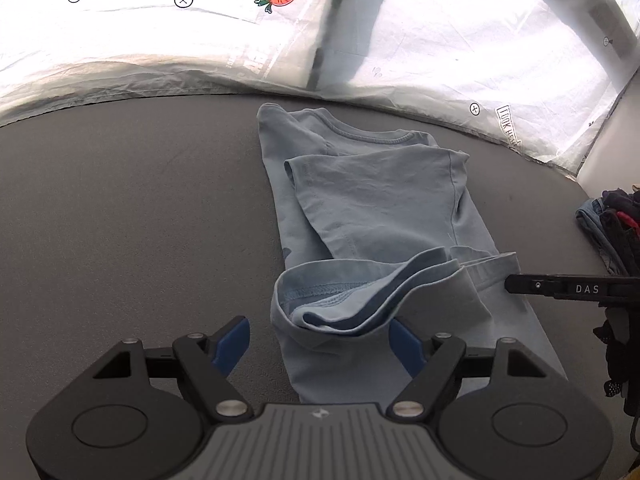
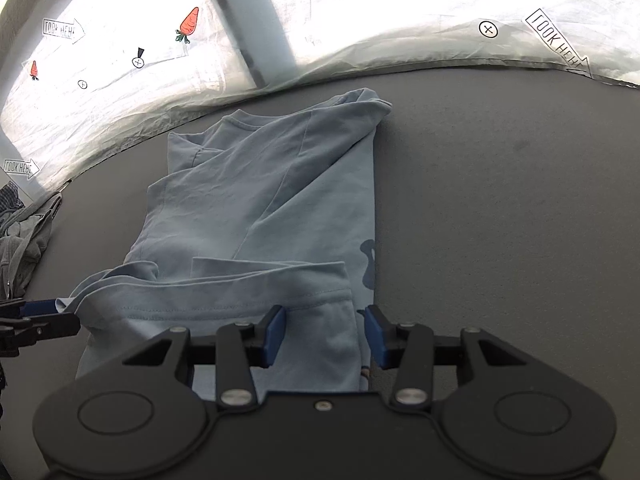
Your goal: Fold clothes
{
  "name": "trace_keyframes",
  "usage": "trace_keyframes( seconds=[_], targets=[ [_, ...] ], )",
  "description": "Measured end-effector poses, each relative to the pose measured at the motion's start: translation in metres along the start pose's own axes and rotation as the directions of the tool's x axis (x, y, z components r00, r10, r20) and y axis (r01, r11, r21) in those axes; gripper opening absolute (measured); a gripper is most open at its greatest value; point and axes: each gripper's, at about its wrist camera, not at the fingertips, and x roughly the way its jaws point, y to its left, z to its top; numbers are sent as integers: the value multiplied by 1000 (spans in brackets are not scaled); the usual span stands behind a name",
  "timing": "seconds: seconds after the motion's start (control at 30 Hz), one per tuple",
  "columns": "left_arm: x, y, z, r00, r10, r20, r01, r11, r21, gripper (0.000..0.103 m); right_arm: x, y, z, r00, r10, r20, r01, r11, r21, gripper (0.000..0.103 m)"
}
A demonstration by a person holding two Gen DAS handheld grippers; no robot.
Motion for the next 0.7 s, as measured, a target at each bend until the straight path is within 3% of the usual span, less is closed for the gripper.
trace_keyframes(
  seconds=[0.13, 0.23, 0.3, 0.4, 0.6, 0.7],
  targets=[
    [18, -10, 2, 1000, -9, 14, 8, 998, 55, 75, 4, 0, 0, 1000, 9, -26, -9, 1000, 5, 30],
    [20, -12, 6, 999, -12, 36, 9, 998, 62, 55, 4, 1, -1, 999, 14, -29, -14, 1000, -5, 17],
    [19, -13, 10, 999, -13, 44, 10, 998, 67, 31, 2, 1, -2, 1000, 10, -26, -10, 1000, -10, 10],
    [16, -11, 15, 998, -45, 52, 43, 998, 50, 18, -4, 2, -2, 1000, -4, -7, 4, 1000, 1, 5],
    [-4, -6, 26, 976, -170, 133, 175, 984, -22, 16, -36, 7, 2, 996, -50, 75, 48, 998, 30, 3],
    [7, -4, 27, 985, -132, 109, 137, 990, -39, 17, -35, 5, 1, 996, -65, 68, 62, 997, 41, 3]
  ],
)
